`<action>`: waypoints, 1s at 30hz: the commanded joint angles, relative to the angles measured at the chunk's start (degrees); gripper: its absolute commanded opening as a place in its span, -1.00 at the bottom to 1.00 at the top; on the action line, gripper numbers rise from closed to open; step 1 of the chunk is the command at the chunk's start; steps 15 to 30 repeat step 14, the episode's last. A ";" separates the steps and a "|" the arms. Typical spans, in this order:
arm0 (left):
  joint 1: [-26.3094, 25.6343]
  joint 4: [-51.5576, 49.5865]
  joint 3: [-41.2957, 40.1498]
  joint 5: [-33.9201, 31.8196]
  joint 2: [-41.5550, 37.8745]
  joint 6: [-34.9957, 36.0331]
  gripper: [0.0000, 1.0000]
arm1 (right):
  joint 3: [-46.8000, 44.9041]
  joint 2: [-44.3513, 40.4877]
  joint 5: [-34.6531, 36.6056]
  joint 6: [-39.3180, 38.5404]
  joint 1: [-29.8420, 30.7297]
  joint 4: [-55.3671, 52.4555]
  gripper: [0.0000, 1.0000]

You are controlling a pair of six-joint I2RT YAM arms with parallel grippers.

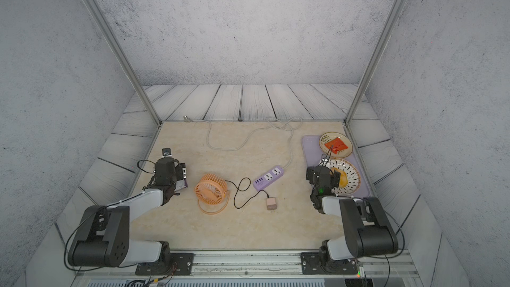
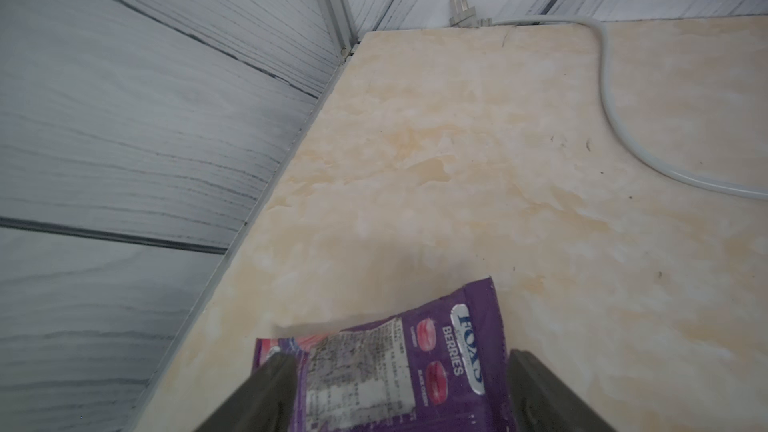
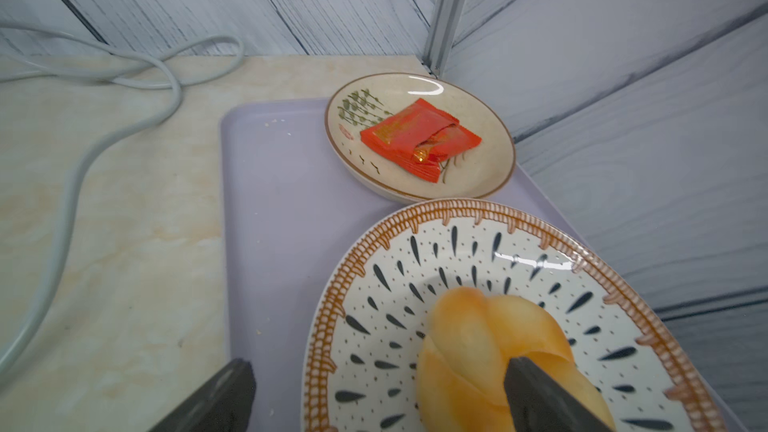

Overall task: Unplug the desk fan from the power strip
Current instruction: Reset both arms

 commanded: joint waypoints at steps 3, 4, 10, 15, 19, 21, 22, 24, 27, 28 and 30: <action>0.82 30.98 -7.41 10.37 9.14 4.14 0.68 | 0.13 2.85 -4.87 -1.34 -1.67 11.09 0.98; 0.78 29.36 -6.12 8.93 9.15 3.68 0.68 | 1.46 2.00 -4.77 -1.21 -1.69 7.17 0.98; 0.91 21.03 -2.47 6.33 8.45 2.36 0.71 | 3.57 5.29 -5.26 -2.18 -1.46 7.22 0.98; 0.62 18.67 -2.11 4.23 7.46 1.60 0.99 | 3.15 3.94 -7.66 -3.64 -1.39 5.79 0.98; 0.62 18.67 -2.11 4.23 7.46 1.60 0.99 | 3.15 3.94 -7.66 -3.64 -1.39 5.79 0.98; 0.62 18.67 -2.11 4.23 7.46 1.60 0.99 | 3.15 3.94 -7.66 -3.64 -1.39 5.79 0.98; 0.62 18.67 -2.11 4.23 7.46 1.60 0.99 | 3.15 3.94 -7.66 -3.64 -1.39 5.79 0.98; 0.62 18.67 -2.11 4.23 7.46 1.60 0.99 | 3.15 3.94 -7.66 -3.64 -1.39 5.79 0.98; 0.62 18.67 -2.11 4.23 7.46 1.60 0.99 | 3.15 3.94 -7.66 -3.64 -1.39 5.79 0.98; 0.62 18.67 -2.11 4.23 7.46 1.60 0.99 | 3.15 3.94 -7.66 -3.64 -1.39 5.79 0.98; 0.62 18.67 -2.11 4.23 7.46 1.60 0.99 | 3.15 3.94 -7.66 -3.64 -1.39 5.79 0.98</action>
